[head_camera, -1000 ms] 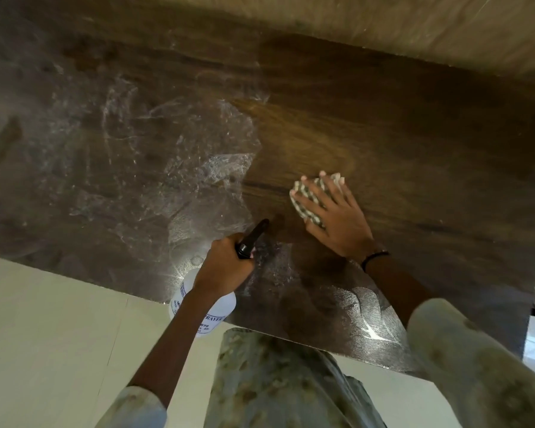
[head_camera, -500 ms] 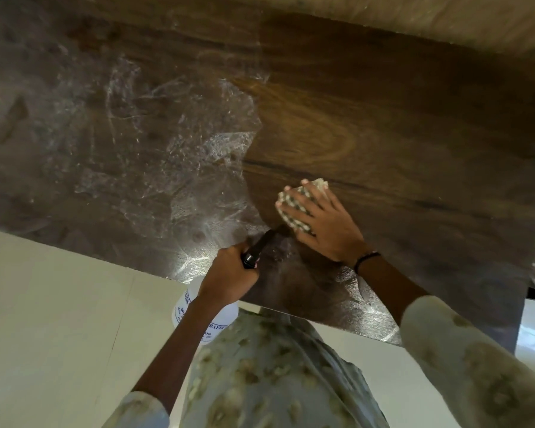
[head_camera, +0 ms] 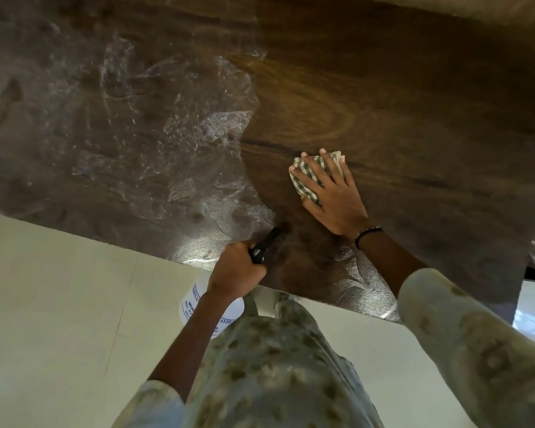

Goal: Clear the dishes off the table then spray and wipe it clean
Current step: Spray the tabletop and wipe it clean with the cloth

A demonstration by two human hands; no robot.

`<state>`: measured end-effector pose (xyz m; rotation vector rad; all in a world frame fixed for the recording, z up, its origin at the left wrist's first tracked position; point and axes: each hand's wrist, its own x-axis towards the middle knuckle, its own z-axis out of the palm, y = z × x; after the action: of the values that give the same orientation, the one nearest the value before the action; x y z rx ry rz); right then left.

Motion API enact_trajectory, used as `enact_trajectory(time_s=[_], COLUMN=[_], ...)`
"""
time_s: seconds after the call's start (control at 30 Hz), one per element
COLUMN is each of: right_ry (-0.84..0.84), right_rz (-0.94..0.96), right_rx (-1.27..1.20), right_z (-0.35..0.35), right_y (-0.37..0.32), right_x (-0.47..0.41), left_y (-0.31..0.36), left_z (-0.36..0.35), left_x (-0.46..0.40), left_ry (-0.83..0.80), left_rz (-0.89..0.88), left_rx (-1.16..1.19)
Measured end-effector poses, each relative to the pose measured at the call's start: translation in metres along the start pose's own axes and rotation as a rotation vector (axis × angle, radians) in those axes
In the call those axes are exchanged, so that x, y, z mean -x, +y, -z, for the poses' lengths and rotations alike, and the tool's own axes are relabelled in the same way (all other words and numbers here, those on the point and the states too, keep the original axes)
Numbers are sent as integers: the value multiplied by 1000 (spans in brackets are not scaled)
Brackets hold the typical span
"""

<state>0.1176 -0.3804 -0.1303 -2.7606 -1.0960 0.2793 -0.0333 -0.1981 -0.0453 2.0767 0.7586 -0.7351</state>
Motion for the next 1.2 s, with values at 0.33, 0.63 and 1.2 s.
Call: enact_trajectory(time_s=[0.33, 0.63, 1.2], right_ry=[25, -66, -48], right_rz=[-42, 152, 130], right_rx=[-80, 0, -15], right_z=[-17, -21, -24], right_y=[-86, -73, -102], right_x=[-17, 72, 88], left_y=[-15, -26, -49], left_z=[16, 23, 28], left_x=[3, 11, 19], left_ry=[154, 106, 53], left_rz=[-3, -47, -88], left_rx=[92, 117, 58])
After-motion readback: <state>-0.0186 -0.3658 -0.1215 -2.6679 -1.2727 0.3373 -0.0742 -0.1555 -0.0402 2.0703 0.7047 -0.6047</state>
